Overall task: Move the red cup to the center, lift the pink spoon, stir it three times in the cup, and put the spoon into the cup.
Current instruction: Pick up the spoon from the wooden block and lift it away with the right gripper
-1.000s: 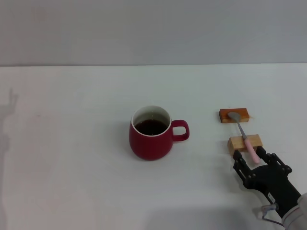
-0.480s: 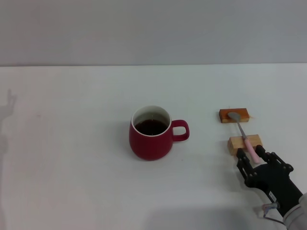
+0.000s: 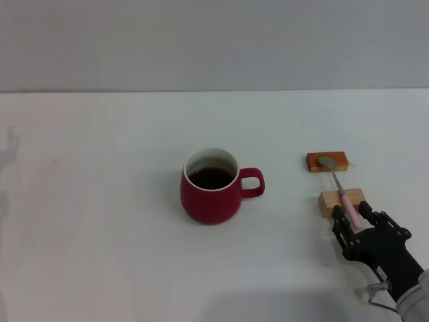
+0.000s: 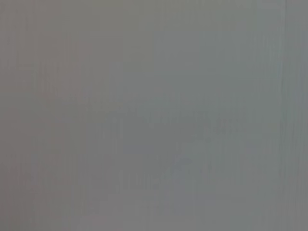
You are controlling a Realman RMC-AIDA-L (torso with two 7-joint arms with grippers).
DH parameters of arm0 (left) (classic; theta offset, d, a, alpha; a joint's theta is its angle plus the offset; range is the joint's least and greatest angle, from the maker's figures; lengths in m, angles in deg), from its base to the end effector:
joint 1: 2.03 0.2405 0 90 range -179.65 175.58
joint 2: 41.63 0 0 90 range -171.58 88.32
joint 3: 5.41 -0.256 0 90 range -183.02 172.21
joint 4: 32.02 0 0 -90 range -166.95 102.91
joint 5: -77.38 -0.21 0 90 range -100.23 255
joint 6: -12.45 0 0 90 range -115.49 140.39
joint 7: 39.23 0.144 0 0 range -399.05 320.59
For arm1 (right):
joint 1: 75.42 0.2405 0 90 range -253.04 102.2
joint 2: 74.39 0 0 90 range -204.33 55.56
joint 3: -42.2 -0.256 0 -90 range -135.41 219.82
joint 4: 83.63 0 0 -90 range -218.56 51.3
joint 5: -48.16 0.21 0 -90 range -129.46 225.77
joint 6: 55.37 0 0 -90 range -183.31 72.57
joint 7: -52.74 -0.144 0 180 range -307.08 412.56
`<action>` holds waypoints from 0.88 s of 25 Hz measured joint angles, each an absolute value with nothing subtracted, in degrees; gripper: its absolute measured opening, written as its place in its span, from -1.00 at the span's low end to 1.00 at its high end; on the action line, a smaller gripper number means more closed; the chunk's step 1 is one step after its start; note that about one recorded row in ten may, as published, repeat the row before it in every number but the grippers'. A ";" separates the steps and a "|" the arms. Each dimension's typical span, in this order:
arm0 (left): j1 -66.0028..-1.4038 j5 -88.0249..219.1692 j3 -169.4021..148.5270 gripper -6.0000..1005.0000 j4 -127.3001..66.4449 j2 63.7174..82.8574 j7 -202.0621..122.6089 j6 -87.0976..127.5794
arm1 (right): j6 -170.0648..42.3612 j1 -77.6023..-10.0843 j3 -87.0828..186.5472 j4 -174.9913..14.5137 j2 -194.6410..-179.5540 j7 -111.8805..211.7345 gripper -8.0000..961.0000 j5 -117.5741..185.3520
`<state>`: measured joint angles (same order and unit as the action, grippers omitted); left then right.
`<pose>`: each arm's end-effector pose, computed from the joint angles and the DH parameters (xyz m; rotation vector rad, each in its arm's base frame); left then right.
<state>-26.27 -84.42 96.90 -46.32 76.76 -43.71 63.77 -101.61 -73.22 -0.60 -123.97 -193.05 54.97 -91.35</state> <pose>-0.3805 0.3534 0.0566 -1.2359 -0.6937 -0.5198 0.3081 0.2387 -0.0985 -1.8179 0.8051 0.6013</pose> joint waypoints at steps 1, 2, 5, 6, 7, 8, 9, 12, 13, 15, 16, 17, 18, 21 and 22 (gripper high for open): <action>-26.27 -84.42 96.90 0.69 -46.32 76.76 -43.71 63.77 | -101.61 -73.22 -0.60 -123.97 -193.05 54.97 0.01 -91.35; -26.26 -84.42 96.90 0.69 -46.33 76.76 -43.71 63.78 | -101.51 -73.22 -0.60 -123.97 -193.10 54.97 0.01 -91.33; -26.27 -84.41 96.90 0.69 -46.35 76.76 -43.73 63.78 | -101.43 -73.23 -0.60 -123.97 -193.13 54.99 0.01 -91.32; -26.27 -84.41 96.90 0.69 -46.35 76.76 -43.73 63.78 | -101.43 -73.23 -0.60 -123.97 -193.13 54.99 0.00 -91.32; -26.28 -84.42 96.90 0.69 -46.35 76.76 -43.76 63.78 | -101.41 -73.25 -0.60 -123.97 -193.13 54.99 -0.02 -91.32; -26.28 -84.42 96.90 0.69 -46.35 76.76 -43.76 63.78 | -101.41 -73.25 -0.60 -123.97 -193.13 54.99 -0.03 -91.32; -26.28 -84.41 96.90 0.69 -46.35 76.76 -43.76 63.78 | -101.42 -73.28 -0.60 -123.98 -193.13 55.00 -0.04 -91.32; -26.29 -84.42 96.90 0.69 -46.35 76.76 -43.77 63.79 | -101.55 -73.39 -0.62 -123.97 -193.12 55.02 -0.09 -91.32; -26.27 -84.42 96.90 0.69 -46.36 76.76 -43.78 63.82 | -101.56 -73.39 -0.64 -123.97 -193.12 55.02 -0.11 -91.32; -26.09 -84.42 96.90 0.69 -46.51 76.76 -43.79 63.85 | -101.57 -73.40 -0.67 -123.97 -193.12 55.02 -0.15 -91.32; -26.09 -84.42 96.90 0.69 -46.51 76.76 -43.79 63.85 | -101.57 -73.40 -0.67 -123.97 -193.12 55.02 -0.17 -91.32; -26.02 -84.42 96.90 0.69 -46.56 76.76 -43.79 63.87 | -101.58 -73.40 -0.68 -123.97 -193.12 55.03 -0.19 -91.32; -25.89 -84.42 96.90 0.69 -46.61 76.76 -43.80 63.92 | -101.59 -73.40 -0.69 -123.97 -193.12 55.03 -0.19 -91.32; -25.75 -84.42 96.90 0.69 -46.65 76.76 -43.80 63.99 | -101.60 -73.40 -0.72 -123.97 -193.12 55.03 -0.18 -91.32; -25.64 -84.44 96.90 0.69 -46.67 76.76 -43.81 64.11 | -101.60 -73.40 -0.80 -123.97 -193.12 55.03 -0.18 -91.32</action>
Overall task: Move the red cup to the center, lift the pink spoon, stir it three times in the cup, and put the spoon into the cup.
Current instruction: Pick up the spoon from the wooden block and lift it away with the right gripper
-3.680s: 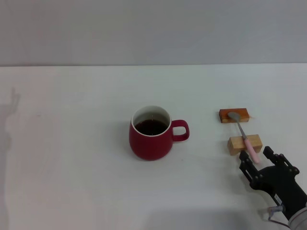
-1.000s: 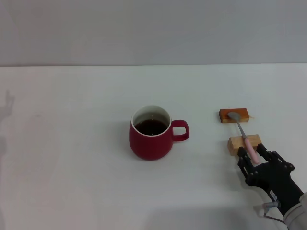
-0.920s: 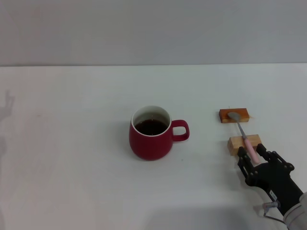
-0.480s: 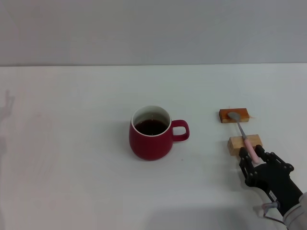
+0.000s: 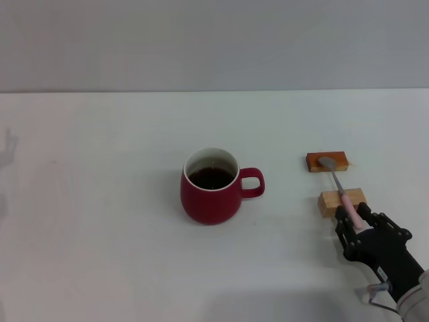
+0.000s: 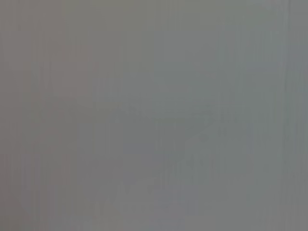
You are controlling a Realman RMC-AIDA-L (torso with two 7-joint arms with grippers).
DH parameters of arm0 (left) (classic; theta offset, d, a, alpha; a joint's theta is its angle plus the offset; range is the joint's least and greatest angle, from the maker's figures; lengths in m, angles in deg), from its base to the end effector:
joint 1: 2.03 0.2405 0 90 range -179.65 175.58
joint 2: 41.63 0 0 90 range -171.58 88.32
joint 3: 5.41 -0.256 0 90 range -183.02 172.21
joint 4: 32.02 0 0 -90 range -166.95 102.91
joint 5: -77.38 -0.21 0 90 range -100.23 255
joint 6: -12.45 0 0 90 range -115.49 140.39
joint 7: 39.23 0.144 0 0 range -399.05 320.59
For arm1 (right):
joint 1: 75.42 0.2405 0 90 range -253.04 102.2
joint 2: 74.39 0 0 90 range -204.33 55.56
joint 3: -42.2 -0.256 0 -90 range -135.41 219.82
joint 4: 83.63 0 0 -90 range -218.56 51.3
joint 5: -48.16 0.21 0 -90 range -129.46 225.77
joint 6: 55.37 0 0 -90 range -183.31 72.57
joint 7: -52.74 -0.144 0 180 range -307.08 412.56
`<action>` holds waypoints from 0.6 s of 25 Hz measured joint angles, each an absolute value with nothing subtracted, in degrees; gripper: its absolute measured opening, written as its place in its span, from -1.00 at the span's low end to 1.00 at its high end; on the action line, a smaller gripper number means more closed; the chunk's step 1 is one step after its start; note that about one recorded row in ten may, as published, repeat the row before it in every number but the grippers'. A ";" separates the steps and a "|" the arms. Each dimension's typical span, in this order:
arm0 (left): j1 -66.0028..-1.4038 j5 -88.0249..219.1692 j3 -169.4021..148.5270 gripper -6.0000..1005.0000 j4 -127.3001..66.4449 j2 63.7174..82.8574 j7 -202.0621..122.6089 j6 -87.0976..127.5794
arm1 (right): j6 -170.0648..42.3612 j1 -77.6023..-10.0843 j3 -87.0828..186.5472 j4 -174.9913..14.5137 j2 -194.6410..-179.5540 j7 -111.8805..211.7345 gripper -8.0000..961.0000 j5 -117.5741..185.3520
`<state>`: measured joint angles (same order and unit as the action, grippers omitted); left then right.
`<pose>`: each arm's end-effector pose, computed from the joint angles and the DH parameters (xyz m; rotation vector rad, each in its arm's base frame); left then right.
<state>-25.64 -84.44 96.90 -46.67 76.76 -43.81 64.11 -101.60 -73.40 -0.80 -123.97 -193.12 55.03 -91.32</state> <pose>-0.3824 0.3503 0.0579 -1.2290 -0.6919 -0.5210 0.3089 0.2382 -0.0982 -1.8125 0.8084 0.5996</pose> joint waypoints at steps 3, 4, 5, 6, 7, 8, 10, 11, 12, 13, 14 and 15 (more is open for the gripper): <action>-25.58 -84.52 96.90 0.69 -46.61 76.76 -44.22 64.51 | -101.60 -73.36 -0.88 -123.97 -193.12 55.03 -0.19 -91.32; -25.57 -84.53 96.90 0.69 -46.57 76.76 -44.32 64.61 | -101.60 -73.36 -0.88 -123.97 -193.12 55.03 -0.19 -91.32; -25.55 -84.54 96.90 0.69 -46.53 76.75 -44.46 64.74 | -101.60 -73.33 -0.88 -123.97 -193.14 55.03 -0.20 -91.32; -25.52 -84.55 96.90 0.69 -46.46 76.73 -44.56 64.85 | -101.60 -73.33 -0.88 -123.97 -193.14 55.03 -0.21 -91.32; -25.51 -84.56 96.90 0.69 -46.40 76.73 -44.60 64.92 | -101.60 -73.33 -0.88 -123.97 -193.16 55.02 -0.22 -91.32; -25.50 -84.60 96.90 0.69 -46.31 76.71 -44.62 64.97 | -101.60 -73.36 -0.92 -123.97 -193.17 55.03 -0.22 -91.32; -25.50 -84.63 96.90 0.69 -46.28 76.71 -44.62 64.97 | -101.60 -73.38 -0.95 -123.97 -193.19 55.03 -0.24 -91.32; -25.50 -84.63 96.90 0.69 -46.28 76.71 -44.62 64.97 | -101.60 -73.40 -0.95 -123.97 -193.19 55.03 -0.25 -91.32; -25.50 -84.64 96.90 0.69 -46.27 76.70 -44.62 64.98 | -101.60 -73.40 -0.95 -123.97 -193.19 55.03 -0.25 -91.32; -25.49 -84.65 96.90 0.69 -46.26 76.69 -44.62 65.03 | -101.60 -73.47 -0.95 -123.97 -193.21 55.03 -0.26 -91.32; -25.49 -84.65 96.90 0.69 -46.26 76.69 -44.62 65.03 | -101.60 -73.47 -0.95 -123.97 -193.21 55.03 -0.27 -91.32; -25.47 -84.67 96.90 0.69 -46.26 76.68 -44.62 65.09 | -101.60 -73.56 -0.95 -123.97 -193.25 55.03 -0.28 -91.32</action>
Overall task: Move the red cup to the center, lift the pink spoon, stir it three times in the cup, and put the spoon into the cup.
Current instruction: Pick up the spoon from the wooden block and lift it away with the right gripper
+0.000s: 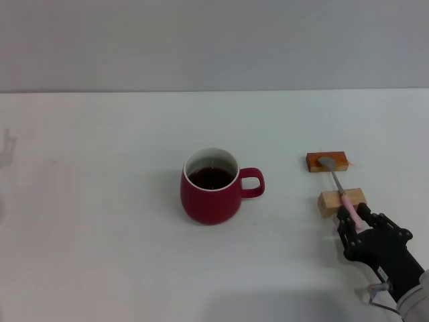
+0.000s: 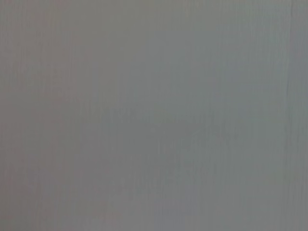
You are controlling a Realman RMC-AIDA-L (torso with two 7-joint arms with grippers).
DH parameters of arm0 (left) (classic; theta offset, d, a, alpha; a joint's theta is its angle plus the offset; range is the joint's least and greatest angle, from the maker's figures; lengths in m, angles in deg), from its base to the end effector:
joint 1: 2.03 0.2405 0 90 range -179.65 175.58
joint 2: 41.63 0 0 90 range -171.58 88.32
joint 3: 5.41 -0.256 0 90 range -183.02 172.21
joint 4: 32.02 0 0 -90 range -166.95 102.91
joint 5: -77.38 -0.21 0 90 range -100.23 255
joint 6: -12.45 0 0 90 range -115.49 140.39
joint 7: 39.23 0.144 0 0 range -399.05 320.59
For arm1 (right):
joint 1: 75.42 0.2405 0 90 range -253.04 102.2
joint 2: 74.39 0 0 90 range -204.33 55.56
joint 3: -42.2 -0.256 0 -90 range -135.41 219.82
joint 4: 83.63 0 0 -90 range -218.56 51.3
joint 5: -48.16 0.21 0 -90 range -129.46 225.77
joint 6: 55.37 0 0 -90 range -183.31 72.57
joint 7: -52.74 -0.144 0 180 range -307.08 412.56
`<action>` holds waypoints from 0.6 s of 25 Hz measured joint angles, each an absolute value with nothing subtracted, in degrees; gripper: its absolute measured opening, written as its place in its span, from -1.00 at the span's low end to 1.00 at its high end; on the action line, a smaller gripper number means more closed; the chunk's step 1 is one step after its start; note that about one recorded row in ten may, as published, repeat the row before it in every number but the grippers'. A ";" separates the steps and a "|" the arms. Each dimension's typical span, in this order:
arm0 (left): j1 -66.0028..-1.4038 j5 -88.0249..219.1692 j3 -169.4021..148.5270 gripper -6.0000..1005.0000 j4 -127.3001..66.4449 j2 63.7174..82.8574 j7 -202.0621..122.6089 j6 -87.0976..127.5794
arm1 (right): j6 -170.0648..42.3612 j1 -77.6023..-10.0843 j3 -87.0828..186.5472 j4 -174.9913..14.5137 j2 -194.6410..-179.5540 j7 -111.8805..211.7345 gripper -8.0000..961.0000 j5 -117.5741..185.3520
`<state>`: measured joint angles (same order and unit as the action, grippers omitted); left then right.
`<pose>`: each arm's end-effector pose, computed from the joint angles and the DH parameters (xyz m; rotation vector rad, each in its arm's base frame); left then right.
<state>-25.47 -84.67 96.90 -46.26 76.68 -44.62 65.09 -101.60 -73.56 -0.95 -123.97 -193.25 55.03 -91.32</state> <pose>-0.3831 0.3482 0.0590 -1.2238 -0.6897 -0.5330 0.3090 0.2377 -0.0984 -1.8080 0.8125 0.5999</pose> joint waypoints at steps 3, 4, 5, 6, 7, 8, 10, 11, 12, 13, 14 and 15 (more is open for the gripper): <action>-25.29 -84.64 96.90 0.69 -46.26 76.67 -44.61 65.22 | -101.60 -73.69 -0.95 -123.97 -193.30 55.03 -0.30 -91.32; -25.15 -84.63 96.90 0.69 -46.26 76.67 -44.62 65.22 | -101.60 -73.71 -0.95 -123.99 -193.30 55.03 -0.31 -91.32; -25.15 -84.63 96.90 0.69 -46.26 76.67 -44.62 65.22 | -101.60 -73.71 -0.95 -123.99 -193.30 55.03 -0.32 -91.32; -25.07 -84.62 96.90 0.69 -46.32 76.67 -44.61 65.22 | -101.60 -73.72 -0.95 -124.01 -193.30 55.03 -0.33 -91.32; -25.07 -84.62 96.90 0.69 -46.32 76.67 -44.61 65.22 | -101.60 -73.72 -0.95 -124.01 -193.30 55.03 -0.34 -91.32; -24.94 -84.61 96.89 0.69 -46.47 76.67 -44.61 65.22 | -101.60 -73.73 -0.95 -124.03 -193.30 55.03 -0.35 -91.32; -24.82 -84.58 96.89 0.69 -46.55 76.67 -44.60 65.22 | -101.60 -73.74 -0.92 -124.05 -193.30 55.03 -0.37 -91.32; -24.82 -84.58 96.89 0.69 -46.55 76.67 -44.60 65.22 | -101.60 -73.74 -0.92 -124.05 -193.30 55.03 -0.38 -91.32; -24.78 -84.56 96.90 0.69 -46.57 76.67 -44.60 65.22 | -101.60 -73.75 -0.87 -124.07 -193.30 55.03 -0.39 -91.32; -24.77 -84.56 96.90 0.69 -46.58 76.67 -44.59 65.22 | -101.60 -73.75 -0.84 -124.09 -193.30 55.03 -0.40 -91.32; -24.77 -84.56 96.90 0.69 -46.58 76.67 -44.59 65.22 | -101.60 -73.75 -0.84 -124.09 -193.30 55.03 -0.41 -91.32; -24.74 -84.55 96.90 0.69 -46.59 76.67 -44.59 65.22 | -101.60 -73.75 -0.83 -124.14 -193.30 55.02 -0.42 -91.32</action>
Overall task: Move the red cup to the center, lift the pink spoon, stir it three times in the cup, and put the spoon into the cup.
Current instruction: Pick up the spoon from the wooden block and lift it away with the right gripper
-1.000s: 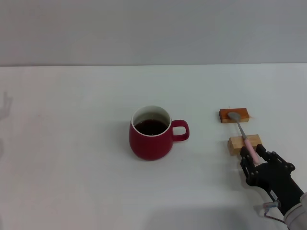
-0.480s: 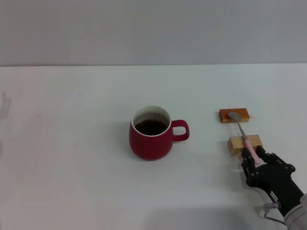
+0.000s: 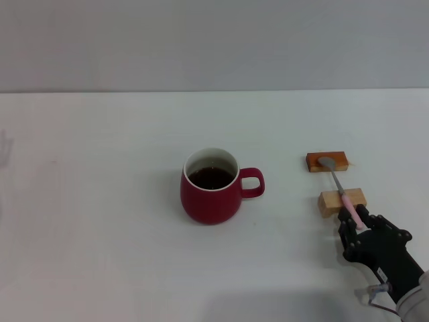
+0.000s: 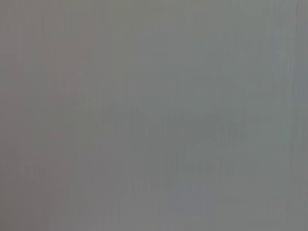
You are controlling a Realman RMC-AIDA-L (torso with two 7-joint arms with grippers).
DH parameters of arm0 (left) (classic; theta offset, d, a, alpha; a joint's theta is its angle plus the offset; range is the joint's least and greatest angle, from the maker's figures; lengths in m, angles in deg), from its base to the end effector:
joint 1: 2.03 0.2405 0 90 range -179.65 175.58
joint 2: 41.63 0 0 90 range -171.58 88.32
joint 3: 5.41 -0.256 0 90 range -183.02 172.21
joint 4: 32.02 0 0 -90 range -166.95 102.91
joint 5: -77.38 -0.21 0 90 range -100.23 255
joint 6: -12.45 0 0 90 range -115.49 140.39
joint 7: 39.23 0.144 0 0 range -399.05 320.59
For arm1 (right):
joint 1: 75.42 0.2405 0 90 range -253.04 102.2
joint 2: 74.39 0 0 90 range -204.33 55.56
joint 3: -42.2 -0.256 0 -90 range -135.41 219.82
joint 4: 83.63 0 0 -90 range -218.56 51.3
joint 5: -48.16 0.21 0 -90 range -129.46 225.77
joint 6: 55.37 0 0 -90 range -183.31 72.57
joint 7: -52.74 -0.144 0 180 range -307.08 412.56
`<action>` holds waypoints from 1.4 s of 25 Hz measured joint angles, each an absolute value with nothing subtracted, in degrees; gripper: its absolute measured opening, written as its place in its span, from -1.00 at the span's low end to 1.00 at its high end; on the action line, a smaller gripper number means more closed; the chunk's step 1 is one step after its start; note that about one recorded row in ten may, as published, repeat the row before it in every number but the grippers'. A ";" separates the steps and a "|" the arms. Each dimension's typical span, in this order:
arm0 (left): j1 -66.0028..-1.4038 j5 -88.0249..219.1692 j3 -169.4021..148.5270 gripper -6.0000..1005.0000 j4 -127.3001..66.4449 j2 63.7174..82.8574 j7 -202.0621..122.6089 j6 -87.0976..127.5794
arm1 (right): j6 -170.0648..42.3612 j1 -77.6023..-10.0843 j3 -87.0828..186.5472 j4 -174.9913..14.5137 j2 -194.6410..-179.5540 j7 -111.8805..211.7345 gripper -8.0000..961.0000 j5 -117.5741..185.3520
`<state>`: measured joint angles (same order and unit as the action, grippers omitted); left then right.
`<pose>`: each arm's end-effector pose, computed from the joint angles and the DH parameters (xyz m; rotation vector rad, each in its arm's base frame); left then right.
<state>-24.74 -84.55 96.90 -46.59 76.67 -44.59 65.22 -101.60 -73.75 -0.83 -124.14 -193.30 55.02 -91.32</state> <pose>-0.3862 0.3443 0.0602 -1.2155 -0.6917 -0.5287 0.3084 0.2367 -0.0990 -1.8081 0.8155 0.6022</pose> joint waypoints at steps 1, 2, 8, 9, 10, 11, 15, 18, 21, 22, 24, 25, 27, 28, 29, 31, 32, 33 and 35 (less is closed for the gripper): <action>-24.71 -84.54 96.90 0.69 -46.60 76.67 -44.59 65.22 | -101.60 -73.75 -0.83 -124.15 -193.30 55.03 -0.42 -91.32; -24.71 -84.54 96.90 0.69 -46.60 76.67 -44.59 65.22 | -101.60 -73.75 -0.84 -124.15 -193.28 55.02 -0.42 -91.32; -24.54 -84.54 96.90 0.69 -46.71 76.67 -45.00 65.34 | -101.60 -73.62 -0.94 -124.24 -193.16 55.02 -0.42 -91.32; -24.49 -84.55 96.89 0.69 -46.71 76.67 -45.02 65.37 | -101.60 -73.60 -0.96 -124.24 -193.14 55.03 -0.42 -91.32; -24.46 -84.55 96.90 0.69 -46.71 76.67 -45.03 65.39 | -101.60 -73.60 -0.96 -124.24 -193.14 55.03 -0.42 -91.32; -24.41 -84.55 96.90 0.69 -46.71 76.67 -45.03 65.42 | -101.60 -73.57 -0.96 -124.22 -193.14 55.02 -0.42 -91.32; -24.24 -84.56 96.89 0.69 -46.75 76.67 -45.05 65.44 | -101.60 -73.40 -0.97 -124.06 -193.13 55.02 -0.42 -91.32; -24.16 -84.58 96.90 0.69 -46.78 76.67 -45.07 65.45 | -101.41 -73.27 -1.01 -124.01 -193.12 55.03 -0.42 -91.32; -24.16 -84.59 96.90 0.69 -46.79 76.67 -45.08 65.46 | -101.29 -73.26 -1.19 -124.00 -193.12 55.03 -0.42 -91.33; -24.16 -84.60 96.90 0.69 -46.79 76.67 -45.09 65.48 | -101.22 -73.25 -1.27 -123.99 -193.12 55.03 -0.42 -91.32; -24.16 -84.60 96.90 0.69 -46.79 76.67 -45.09 65.49 | -101.13 -73.24 -1.32 -123.98 -193.12 55.02 -0.42 -91.32; -24.17 -84.60 96.89 0.69 -46.79 76.67 -45.10 65.52 | -101.11 -73.22 -1.31 -123.97 -193.12 55.03 -0.42 -91.34; -24.17 -84.60 96.90 0.69 -46.79 76.67 -45.10 65.52 | -101.11 -73.22 -1.31 -123.97 -193.12 55.02 -0.42 -91.36; -24.18 -84.62 96.90 0.69 -46.79 76.62 -45.11 65.54 | -101.10 -73.22 -1.31 -123.97 -193.12 55.02 -0.42 -91.39; -24.18 -84.64 96.90 0.69 -46.79 76.61 -45.12 65.54 | -101.10 -73.22 -1.31 -123.97 -193.12 55.02 -0.43 -91.39; -24.18 -84.68 96.90 0.69 -46.79 76.60 -45.12 65.54 | -101.08 -73.15 -1.30 -123.97 -193.12 55.02 -0.45 -91.39; -24.18 -84.68 96.90 0.69 -46.79 76.60 -45.12 65.54 | -101.08 -73.15 -1.30 -123.97 -193.12 55.02 -0.46 -91.39; -24.19 -84.69 96.90 0.69 -46.79 76.59 -45.12 65.54 | -101.07 -73.13 -1.30 -123.97 -193.12 55.03 -0.47 -91.39; -24.18 -84.69 96.90 0.69 -46.79 76.58 -45.12 65.53 | -101.07 -73.13 -1.30 -123.97 -193.12 55.03 -0.49 -91.42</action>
<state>-24.18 -84.69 96.90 -46.79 76.58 -45.12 65.53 -101.07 -73.13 -1.30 -123.97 -193.12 55.03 -91.42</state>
